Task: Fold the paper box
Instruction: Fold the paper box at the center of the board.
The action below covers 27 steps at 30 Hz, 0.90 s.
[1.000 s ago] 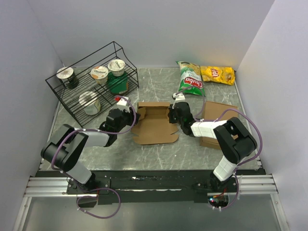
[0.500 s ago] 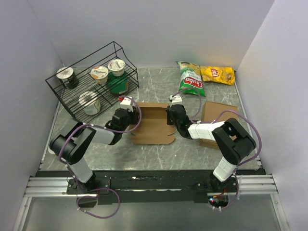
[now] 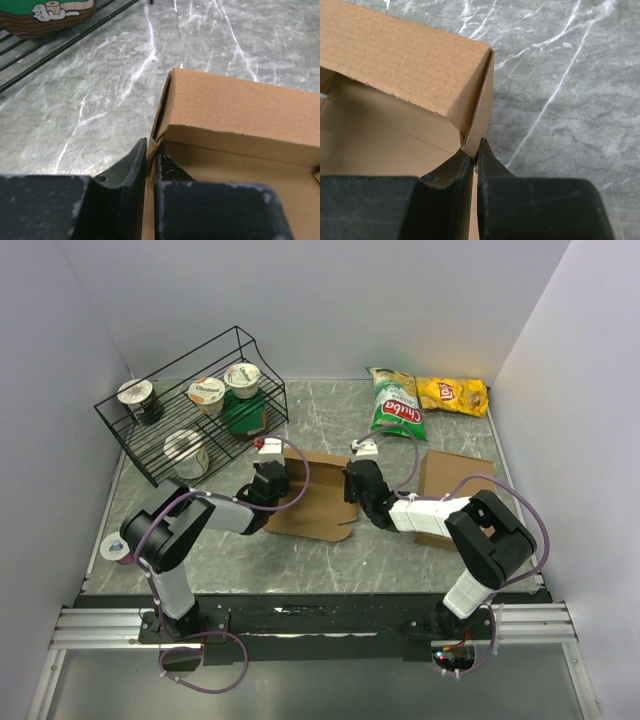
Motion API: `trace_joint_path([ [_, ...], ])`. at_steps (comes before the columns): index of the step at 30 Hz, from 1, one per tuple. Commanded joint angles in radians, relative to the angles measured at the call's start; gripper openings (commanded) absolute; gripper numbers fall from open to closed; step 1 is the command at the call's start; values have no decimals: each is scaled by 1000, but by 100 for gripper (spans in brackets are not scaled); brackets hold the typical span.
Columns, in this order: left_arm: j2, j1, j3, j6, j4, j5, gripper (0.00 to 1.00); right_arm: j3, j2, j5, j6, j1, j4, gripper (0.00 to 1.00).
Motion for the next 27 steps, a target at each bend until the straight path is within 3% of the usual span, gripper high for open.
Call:
trace_joint_path([
  [1, 34, 28, 38, 1, -80, -252, 9, -15, -78, 81, 23, -6, -120, 0],
  [17, 103, -58, 82, 28, -110, -494, 2, -1, -115, 127, 39, -7, -192, 0],
  [27, 55, -64, 51, -61, -177, -494, 1, 11, -150, 133, 66, -20, -255, 0],
])
